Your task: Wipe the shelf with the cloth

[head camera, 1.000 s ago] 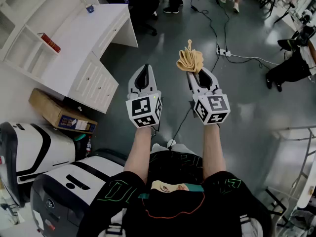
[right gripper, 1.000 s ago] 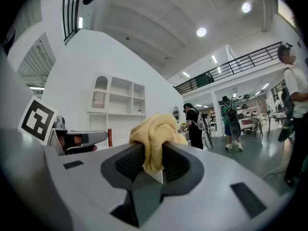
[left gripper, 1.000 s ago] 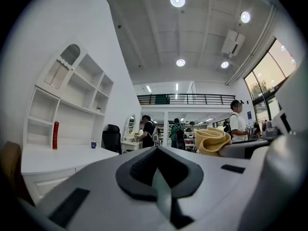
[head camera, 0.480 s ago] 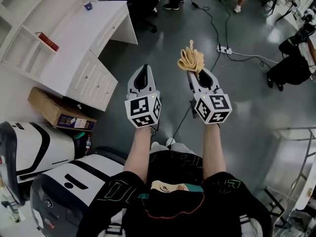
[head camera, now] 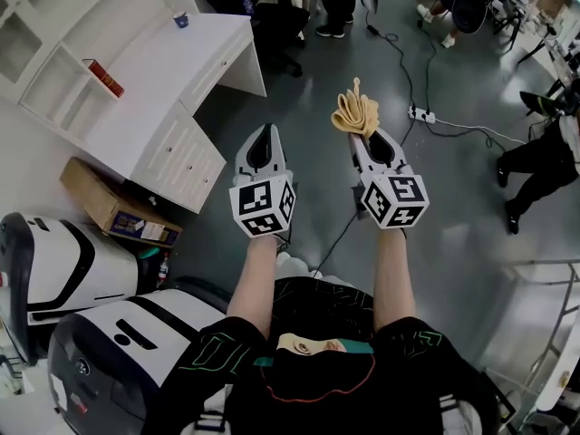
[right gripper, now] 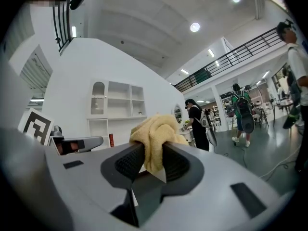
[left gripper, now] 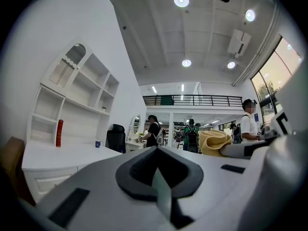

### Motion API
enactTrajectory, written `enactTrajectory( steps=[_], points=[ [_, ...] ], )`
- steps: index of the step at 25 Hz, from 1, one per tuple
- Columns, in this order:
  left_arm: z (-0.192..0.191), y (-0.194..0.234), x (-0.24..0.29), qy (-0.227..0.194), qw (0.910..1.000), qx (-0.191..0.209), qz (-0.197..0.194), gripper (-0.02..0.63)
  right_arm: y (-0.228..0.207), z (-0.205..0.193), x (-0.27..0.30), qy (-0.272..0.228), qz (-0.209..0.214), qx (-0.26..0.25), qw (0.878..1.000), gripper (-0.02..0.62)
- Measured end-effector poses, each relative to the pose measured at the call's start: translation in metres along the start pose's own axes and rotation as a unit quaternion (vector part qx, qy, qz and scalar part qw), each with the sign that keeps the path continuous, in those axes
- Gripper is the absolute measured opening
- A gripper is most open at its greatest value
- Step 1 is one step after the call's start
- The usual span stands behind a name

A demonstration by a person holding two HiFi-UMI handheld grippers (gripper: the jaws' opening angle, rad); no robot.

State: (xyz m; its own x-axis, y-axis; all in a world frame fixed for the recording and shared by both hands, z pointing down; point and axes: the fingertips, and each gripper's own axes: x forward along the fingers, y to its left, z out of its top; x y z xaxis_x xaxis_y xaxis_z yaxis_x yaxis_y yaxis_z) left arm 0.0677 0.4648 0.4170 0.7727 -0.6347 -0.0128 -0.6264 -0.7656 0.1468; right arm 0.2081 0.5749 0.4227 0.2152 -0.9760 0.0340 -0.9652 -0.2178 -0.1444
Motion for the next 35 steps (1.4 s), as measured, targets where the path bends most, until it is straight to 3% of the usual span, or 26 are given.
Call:
enactTrajectory(
  steps=[7,11,16,19,24,29,35],
  points=[
    [-0.015,0.040,0.015,0.011,0.9995,-0.014,0.026,0.000,0.007,-0.021,0.040,0.012,0.017,0.017,1.000,0.109],
    [-0.031,0.069,0.049,0.016,0.9983,-0.044,0.035,0.000,0.010,-0.034,0.079,0.028,0.030,-0.008,0.999,0.109],
    [-0.058,0.076,0.115,0.039,0.9972,-0.063,0.009,0.000,-0.060,-0.019,0.126,0.025,-0.040,-0.005,0.999,0.109],
    [-0.064,0.104,0.157,0.050,0.9960,-0.073,0.011,0.000,-0.071,-0.020,0.172,0.035,-0.049,-0.006,0.998,0.109],
    [-0.071,0.176,0.216,0.067,0.9936,-0.084,0.036,0.000,-0.040,-0.059,0.270,0.091,-0.014,-0.007,0.996,0.109],
    [-0.078,0.258,0.250,0.078,0.9899,-0.092,0.074,0.000,-0.001,-0.067,0.365,0.106,0.024,-0.010,0.994,0.109],
    [-0.062,0.349,0.272,0.062,0.9848,-0.105,0.124,0.000,0.041,-0.059,0.441,0.106,0.059,-0.029,0.992,0.109]
  ],
)
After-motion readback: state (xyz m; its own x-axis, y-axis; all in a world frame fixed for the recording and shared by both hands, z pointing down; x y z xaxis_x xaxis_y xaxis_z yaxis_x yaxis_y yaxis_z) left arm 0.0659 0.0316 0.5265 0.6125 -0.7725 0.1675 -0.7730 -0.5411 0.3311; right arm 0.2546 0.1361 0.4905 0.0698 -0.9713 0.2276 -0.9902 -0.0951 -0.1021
